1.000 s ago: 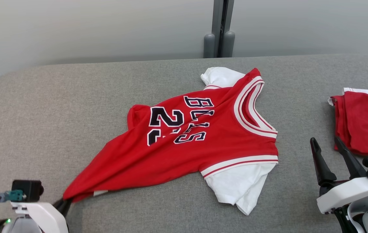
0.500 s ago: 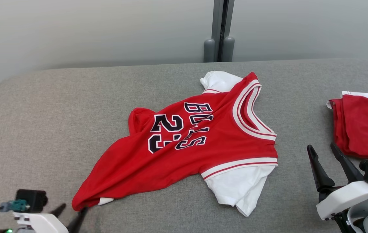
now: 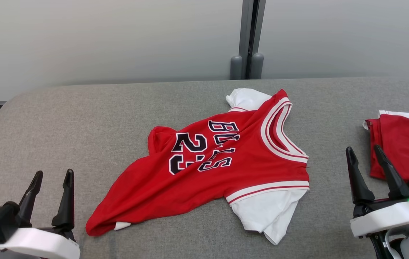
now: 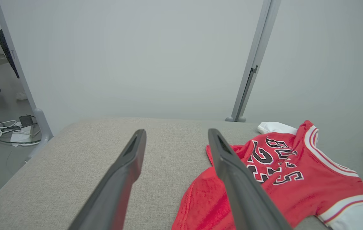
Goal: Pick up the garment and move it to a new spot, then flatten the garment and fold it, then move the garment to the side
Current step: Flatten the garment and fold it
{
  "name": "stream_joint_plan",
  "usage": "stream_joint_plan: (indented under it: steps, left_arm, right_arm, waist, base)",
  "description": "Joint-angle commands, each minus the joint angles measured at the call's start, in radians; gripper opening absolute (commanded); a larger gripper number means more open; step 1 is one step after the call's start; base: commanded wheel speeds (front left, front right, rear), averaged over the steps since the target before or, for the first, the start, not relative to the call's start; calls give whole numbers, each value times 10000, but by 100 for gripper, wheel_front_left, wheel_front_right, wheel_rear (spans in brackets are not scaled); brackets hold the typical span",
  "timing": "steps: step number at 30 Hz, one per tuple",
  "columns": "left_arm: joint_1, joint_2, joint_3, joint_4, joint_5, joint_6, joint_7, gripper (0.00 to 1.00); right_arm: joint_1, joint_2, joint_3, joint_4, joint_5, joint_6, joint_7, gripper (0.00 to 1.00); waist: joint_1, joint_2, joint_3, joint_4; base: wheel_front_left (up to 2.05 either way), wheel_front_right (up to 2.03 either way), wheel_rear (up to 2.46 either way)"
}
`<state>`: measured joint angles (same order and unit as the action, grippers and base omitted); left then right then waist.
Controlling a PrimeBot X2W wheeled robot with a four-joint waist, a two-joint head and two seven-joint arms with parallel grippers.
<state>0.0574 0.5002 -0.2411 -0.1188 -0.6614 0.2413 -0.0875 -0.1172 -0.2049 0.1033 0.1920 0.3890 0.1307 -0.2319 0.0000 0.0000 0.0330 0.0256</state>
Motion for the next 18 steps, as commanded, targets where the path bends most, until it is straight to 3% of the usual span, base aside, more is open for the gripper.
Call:
stream_joint_plan:
  steps: [1, 7, 11, 18]
  left_arm:
    - [-18, -28, 53, 86, 75, 75, -174, 100]
    - [154, -945, -6, 810, 376, 44, -1507, 100]
    - [128, -1483, -35, 1133, 555, -104, -1715, 100]
    - [-60, -1823, 278, 1228, 1082, -444, -1775, 100]
  right_arm:
    - [90, -14, -26, -87, -72, 2, -94, 100]
    - [329, 243, 155, -226, -142, 2, -277, 100]
    - [470, 298, 190, -107, -150, 2, -310, 100]
    - [312, 206, 256, -50, -117, 2, -340, 100]
  waist:
    - [0, 0, -39, -5]
    - [0, 0, -221, -68]
    - [0, 0, -271, -83]
    - [0, 0, -309, -91]
  base:
    - [0, 0, 0]
    - [0, 0, 0]
    - [0, 0, 0]
    - [0, 0, 0]
